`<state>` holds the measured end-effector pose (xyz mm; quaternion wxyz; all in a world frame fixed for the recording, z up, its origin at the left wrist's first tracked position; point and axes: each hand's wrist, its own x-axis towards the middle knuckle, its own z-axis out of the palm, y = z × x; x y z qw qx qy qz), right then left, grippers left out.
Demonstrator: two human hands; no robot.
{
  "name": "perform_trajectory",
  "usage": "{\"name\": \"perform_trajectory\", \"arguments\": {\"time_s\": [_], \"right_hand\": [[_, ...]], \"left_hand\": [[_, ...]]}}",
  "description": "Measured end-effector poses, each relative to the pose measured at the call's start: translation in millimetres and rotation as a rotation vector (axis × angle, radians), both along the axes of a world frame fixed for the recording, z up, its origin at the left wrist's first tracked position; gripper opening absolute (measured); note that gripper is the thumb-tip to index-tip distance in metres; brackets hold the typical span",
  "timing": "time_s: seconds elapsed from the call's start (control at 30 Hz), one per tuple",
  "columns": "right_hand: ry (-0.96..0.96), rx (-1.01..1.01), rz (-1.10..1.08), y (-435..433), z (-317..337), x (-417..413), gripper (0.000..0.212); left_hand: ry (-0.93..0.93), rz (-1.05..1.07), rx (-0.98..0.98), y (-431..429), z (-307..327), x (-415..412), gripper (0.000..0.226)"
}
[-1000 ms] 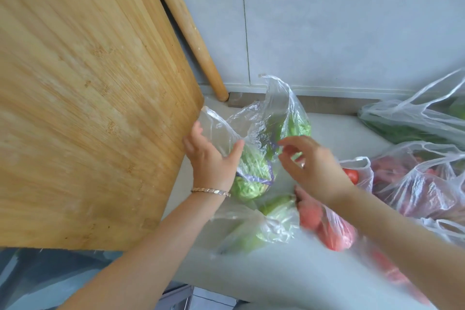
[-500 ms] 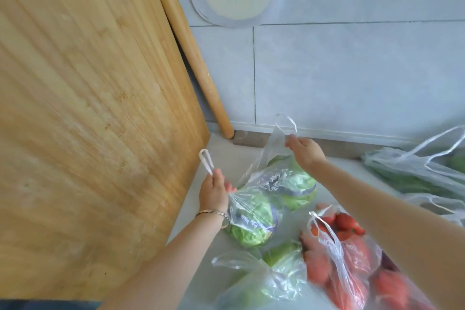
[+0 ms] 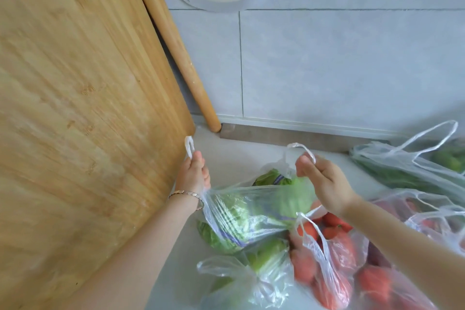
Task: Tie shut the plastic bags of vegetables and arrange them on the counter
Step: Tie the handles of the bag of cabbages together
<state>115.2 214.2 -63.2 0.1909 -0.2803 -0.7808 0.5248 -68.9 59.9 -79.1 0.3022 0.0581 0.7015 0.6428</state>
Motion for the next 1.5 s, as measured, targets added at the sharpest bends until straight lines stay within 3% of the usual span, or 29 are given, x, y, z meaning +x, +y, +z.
{"name": "perform_trajectory", "arguments": {"time_s": [0.13,0.23,0.3,0.43,0.53,0.6,0.7,0.8,0.97,1.07,1.17,1.3,1.4,1.5], "right_hand": [[0.124,-0.213,0.103,27,3,-21,0.033],[0.133,-0.384,0.236,37,-1,-53,0.047],[0.197,-0.675,0.194,35,-2,-77,0.049],[0.045,-0.873,0.041,30,-22,-106,0.041],[-0.123,-0.794,0.035,10,-39,-111,0.026],[-0.138,-0.680,0.065,0,-50,-108,0.026],[-0.115,-0.557,0.108,-5,-61,-100,0.030],[-0.100,-0.431,0.186,-10,-59,-94,0.030],[-0.045,-0.568,0.221,-13,-55,-84,0.020],[-0.091,-0.529,0.175,-14,-59,-81,0.035],[-0.133,-0.398,0.185,-14,-57,-76,0.025],[-0.152,-0.202,0.021,-12,-59,-71,0.012],[-0.110,-0.182,-0.200,-9,-57,-68,0.013],[-0.103,-0.278,-0.360,-6,-57,-71,0.016]], "left_hand": [[-0.035,-0.107,-0.012,16,-4,4,0.048],[-0.126,-0.187,0.016,29,-9,10,0.057],[-0.168,-0.211,0.009,37,-12,9,0.062],[-0.161,-0.228,-0.010,46,-13,15,0.054],[-0.161,-0.170,0.019,50,-18,24,0.028],[-0.220,-0.092,0.018,52,-22,28,0.009],[-0.284,-0.023,-0.018,56,-35,27,0.026],[-0.289,-0.028,0.031,59,-39,27,0.008],[-0.231,0.046,0.087,61,-44,29,0.012],[-0.197,0.029,0.061,61,-49,32,0.016],[-0.160,0.037,0.057,60,-49,32,0.021],[-0.101,0.016,-0.018,62,-49,29,0.023],[-0.067,-0.156,-0.041,57,-40,33,0.030],[0.196,-0.395,-0.161,41,-29,39,0.028]]}}
